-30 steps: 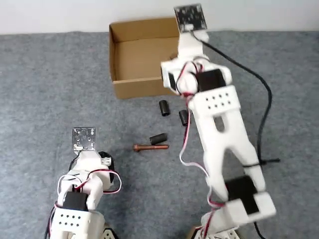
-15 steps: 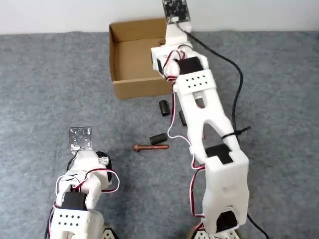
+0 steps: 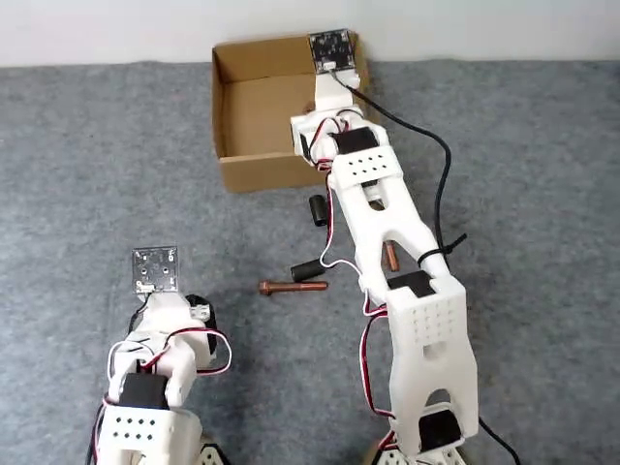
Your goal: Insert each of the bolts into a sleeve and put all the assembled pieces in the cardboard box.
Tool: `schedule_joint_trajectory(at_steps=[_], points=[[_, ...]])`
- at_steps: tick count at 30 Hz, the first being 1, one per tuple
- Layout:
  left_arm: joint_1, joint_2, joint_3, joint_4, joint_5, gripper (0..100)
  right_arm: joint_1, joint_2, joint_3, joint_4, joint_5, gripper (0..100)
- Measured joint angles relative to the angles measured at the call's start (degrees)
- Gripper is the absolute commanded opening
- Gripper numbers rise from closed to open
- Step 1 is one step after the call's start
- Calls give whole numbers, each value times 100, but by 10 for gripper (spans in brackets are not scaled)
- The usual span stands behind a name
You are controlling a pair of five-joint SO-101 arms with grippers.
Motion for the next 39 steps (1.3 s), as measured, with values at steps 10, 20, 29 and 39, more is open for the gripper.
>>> schedule_joint_trajectory(at_steps=[10,20,29,39], points=[[0,0,0,-18,0,6,-211,9,0,0,325,8],[0,0,0,-18,0,6,-220,369,-53,-9,325,20],[-26,0,0,-18,0,6,-237,457,-237,343,492,203],[-26,0,0,-18,0,6,-229,26,-993,1846,510,13]])
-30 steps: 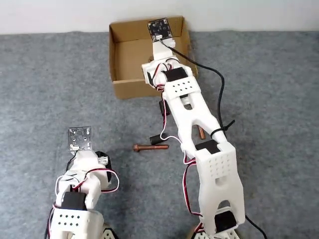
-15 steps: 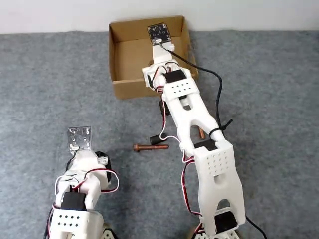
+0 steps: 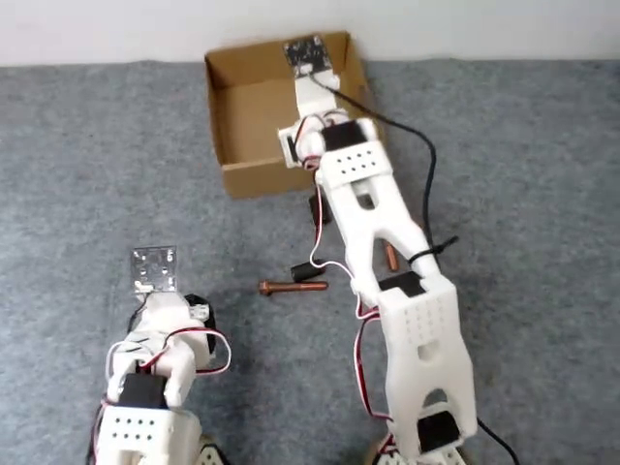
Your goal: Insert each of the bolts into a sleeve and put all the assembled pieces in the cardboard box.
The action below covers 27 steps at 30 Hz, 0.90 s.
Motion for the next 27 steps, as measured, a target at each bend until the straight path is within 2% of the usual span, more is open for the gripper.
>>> schedule_joint_trajectory(at_steps=[11,15,19,27], points=[[0,0,0,0,0,6,0,-404,-105,2215,35,25],[0,0,0,0,0,6,0,-396,-105,2708,35,124],[0,0,0,0,0,6,0,-97,-132,2927,35,225],[0,0,0,0,0,6,-132,378,-132,2611,18,188]])
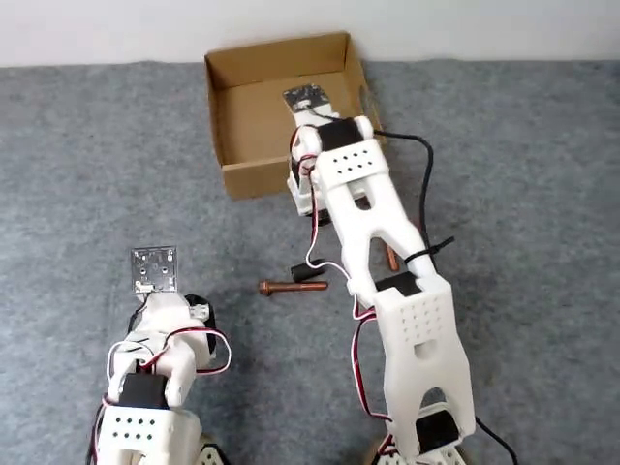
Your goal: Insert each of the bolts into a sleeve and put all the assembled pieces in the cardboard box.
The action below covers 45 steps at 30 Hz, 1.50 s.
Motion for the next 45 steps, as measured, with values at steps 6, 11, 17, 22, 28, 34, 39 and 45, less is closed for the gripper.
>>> schedule_joint_trajectory(at_steps=[6,11,17,22,28,34,39,45], points=[[0,0,0,0,0,6,-18,378,0,-475,0,187],[0,0,0,0,0,6,-35,800,0,-765,0,185],[0,0,0,0,0,6,0,1257,-413,-800,-9,11],[0,0,0,-35,0,6,0,1433,-967,-475,-9,9],[0,0,9,-141,0,6,-53,1521,-2233,686,-185,9],[9,0,9,-176,0,6,-62,1459,-3473,1213,-519,8],[9,0,9,-176,0,6,-105,571,-3147,1213,-536,8],[9,0,9,-176,0,6,-132,-1345,-1090,1213,-897,8]])
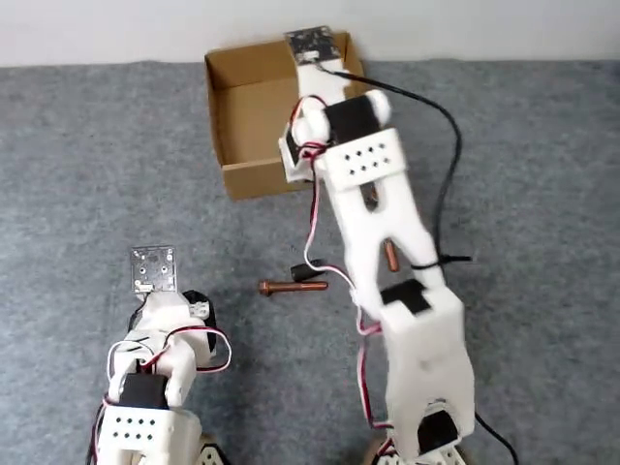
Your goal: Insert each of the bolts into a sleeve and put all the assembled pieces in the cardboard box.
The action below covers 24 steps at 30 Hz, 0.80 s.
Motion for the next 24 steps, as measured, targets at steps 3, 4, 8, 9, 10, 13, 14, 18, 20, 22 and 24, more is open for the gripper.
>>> schedule_joint_trajectory(at_steps=[3,4,8,9,10,13,14,18,20,22,24], points=[[0,0,0,0,0,7,26,-1090,1248,0,-220,8],[0,0,0,0,0,7,70,-1433,1635,0,-290,8],[0,0,0,0,0,7,334,-2760,2963,0,-422,8],[0,0,0,0,0,6,440,-3068,3262,0,-440,8],[0,0,0,0,0,6,545,-3358,3534,0,-440,8],[0,0,-105,79,0,6,932,-4176,4396,0,-457,8],[0,0,-237,176,0,6,1073,-4422,4677,0,-457,8],[9,0,-1090,967,492,6,1679,-5380,5864,0,-615,8],[167,0,-1582,1486,703,6,1996,-5890,6497,-9,-651,8],[413,0,-2022,1934,923,6,2259,-6435,7147,-70,-651,8],[659,0,-2330,2163,1055,6,2523,-7059,7798,-246,-651,8]])
